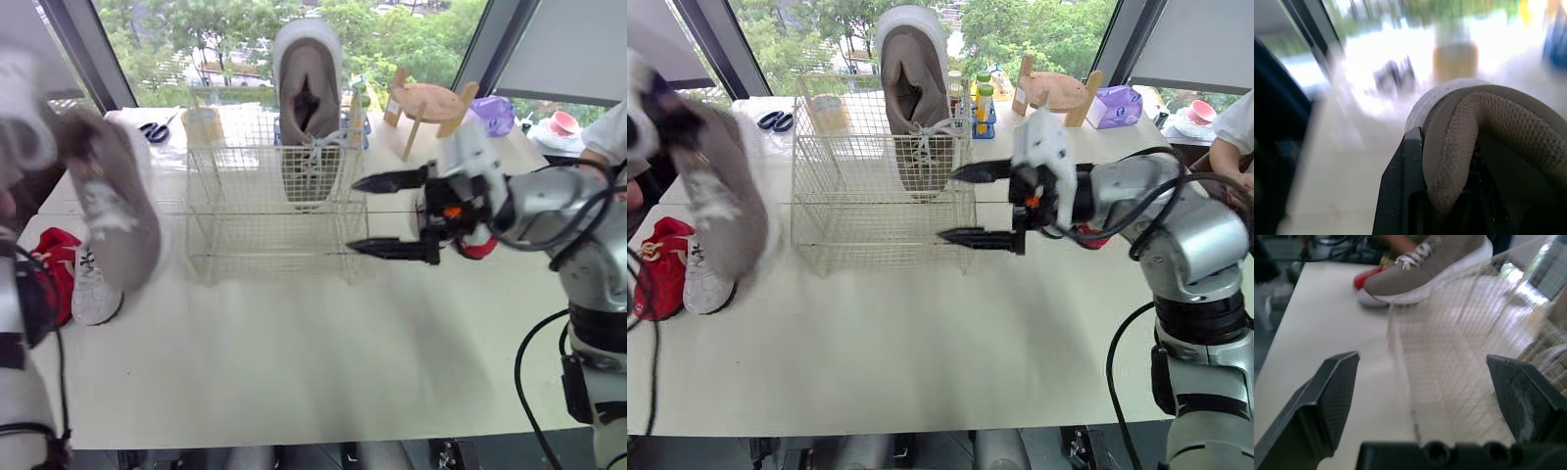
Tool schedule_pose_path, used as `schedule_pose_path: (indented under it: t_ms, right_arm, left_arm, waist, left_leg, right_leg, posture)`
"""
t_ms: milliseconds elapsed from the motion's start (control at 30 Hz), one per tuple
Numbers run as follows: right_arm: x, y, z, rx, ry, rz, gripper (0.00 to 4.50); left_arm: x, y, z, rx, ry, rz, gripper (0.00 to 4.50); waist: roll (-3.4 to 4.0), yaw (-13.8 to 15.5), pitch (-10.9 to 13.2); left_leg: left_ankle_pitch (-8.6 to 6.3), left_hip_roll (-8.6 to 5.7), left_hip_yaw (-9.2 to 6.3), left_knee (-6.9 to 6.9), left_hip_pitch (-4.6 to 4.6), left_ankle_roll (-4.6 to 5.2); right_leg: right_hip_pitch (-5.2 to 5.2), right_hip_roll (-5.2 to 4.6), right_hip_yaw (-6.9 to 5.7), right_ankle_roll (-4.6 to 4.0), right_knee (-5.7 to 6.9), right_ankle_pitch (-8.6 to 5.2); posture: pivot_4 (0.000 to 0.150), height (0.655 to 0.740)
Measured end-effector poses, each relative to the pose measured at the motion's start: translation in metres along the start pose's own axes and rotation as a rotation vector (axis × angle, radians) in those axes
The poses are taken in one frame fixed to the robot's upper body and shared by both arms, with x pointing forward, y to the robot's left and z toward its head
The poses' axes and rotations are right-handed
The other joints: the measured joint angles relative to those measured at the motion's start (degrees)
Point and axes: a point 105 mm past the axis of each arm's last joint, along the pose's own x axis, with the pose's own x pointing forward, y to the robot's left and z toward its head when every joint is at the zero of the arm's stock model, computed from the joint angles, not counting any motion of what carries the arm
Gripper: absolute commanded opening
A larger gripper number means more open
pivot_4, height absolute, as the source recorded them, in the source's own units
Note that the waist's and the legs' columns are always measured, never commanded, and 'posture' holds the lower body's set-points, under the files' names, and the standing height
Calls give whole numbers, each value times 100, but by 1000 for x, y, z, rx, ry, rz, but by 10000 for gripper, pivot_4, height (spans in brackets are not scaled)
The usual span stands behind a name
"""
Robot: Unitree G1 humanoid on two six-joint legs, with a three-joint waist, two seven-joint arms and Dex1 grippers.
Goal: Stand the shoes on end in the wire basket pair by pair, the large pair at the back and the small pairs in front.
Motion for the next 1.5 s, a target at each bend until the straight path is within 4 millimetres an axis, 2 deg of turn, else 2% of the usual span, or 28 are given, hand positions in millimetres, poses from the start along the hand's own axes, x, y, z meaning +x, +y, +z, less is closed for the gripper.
schedule_pose_path:
  t_ms: [33,100,200,300,400,467,533,633,867,1100,1167,1233,1333,1367,1500]
  right_arm:
    - [-4,-4,8,17,-48,-19,45000]
    - [-7,-10,13,51,-101,-43,45000]
    - [-6,-18,10,93,-121,-60,45000]
    - [-4,-26,7,118,-126,-71,45000]
    - [0,-32,8,119,-139,-77,45000]
    - [4,-32,8,121,-137,-72,45000]
    - [4,-34,7,124,-136,-80,45000]
    - [3,-35,7,123,-137,-97,45000]
    - [2,-33,5,118,-129,-129,45000]
    - [-1,-31,7,119,-139,-160,45000]
    - [-1,-32,7,121,-141,-165,45000]
    - [0,-32,8,122,-143,-168,45000]
    - [0,-30,4,128,-137,-173,45000]
    - [0,-30,3,130,-135,-175,45000]
    - [0,-31,2,135,-137,-181,45000]
  left_arm:
    - [-10,-4,32,-20,-146,8,254]
    - [-29,-19,77,-79,-394,5,254]
    - [-52,-44,108,-58,-623,3,254]
    - [-55,-80,112,-20,-759,-4,254]
    - [-48,-126,111,59,-856,-45,254]
    - [-41,-150,109,81,-902,-72,254]
    - [-32,-158,104,96,-920,-70,254]
    - [-22,-160,103,147,-947,-30,254]
    - [-21,-164,117,172,-1040,-8,254]
    - [-7,-172,99,185,-1005,-24,254]
    - [-2,-176,83,180,-976,-25,254]
    - [7,-178,58,172,-916,-21,254]
    - [19,-185,9,118,-766,-34,254]
    - [20,-186,-1,96,-730,-38,254]
    - [5,-183,-18,106,-668,-25,254]
  waist:
    - [-1,33,0]
    - [-1,121,-1]
    - [1,151,-5]
    - [-1,154,-7]
    - [-1,142,-7]
    - [-1,126,-7]
    - [0,87,-7]
    - [0,48,-6]
    - [0,47,-6]
    - [0,116,-6]
    - [2,124,-8]
    - [2,125,-8]
    - [2,126,-8]
    - [3,127,-8]
    - [9,97,-13]
  left_leg:
    - [0,-3,-5,2,2,0]
    - [-1,-8,-5,4,29,1]
    - [1,-20,-4,9,39,-1]
    - [7,-22,-6,12,46,-6]
    - [8,-23,0,13,46,-6]
    - [7,-21,6,11,43,-5]
    - [8,-15,14,10,44,-4]
    - [7,-13,15,8,43,-4]
    - [5,-11,15,10,36,2]
    - [5,-12,15,12,37,2]
    - [5,-12,15,12,39,2]
    - [5,-11,15,12,40,2]
    - [5,-10,12,13,39,2]
    - [5,-10,11,13,38,2]
    - [3,-8,13,10,40,5]
  right_leg:
    - [6,-5,-1,0,-2,0]
    - [37,-17,-1,0,-20,0]
    - [43,-18,0,0,-5,1]
    - [47,-12,0,-1,5,1]
    - [46,-7,2,-1,7,2]
    - [39,-4,3,-1,7,2]
    - [33,1,5,-1,9,2]
    - [31,8,4,-1,9,2]
    - [33,4,3,2,9,3]
    - [33,4,3,2,8,3]
    - [34,4,3,2,9,3]
    - [35,4,3,2,9,3]
    - [35,5,3,2,10,3]
    - [34,5,3,2,11,3]
    - [35,5,5,2,14,3]
  posture:
    - [1500,7400]
    - [1500,7400]
    - [1500,7400]
    - [1500,7400]
    - [1500,7400]
    - [1500,7400]
    - [1500,7400]
    - [1500,7400]
    - [1500,7400]
    - [1500,7400]
    - [1500,7400]
    - [1500,7400]
    - [1500,7400]
    - [1500,7400]
    - [1500,7400]
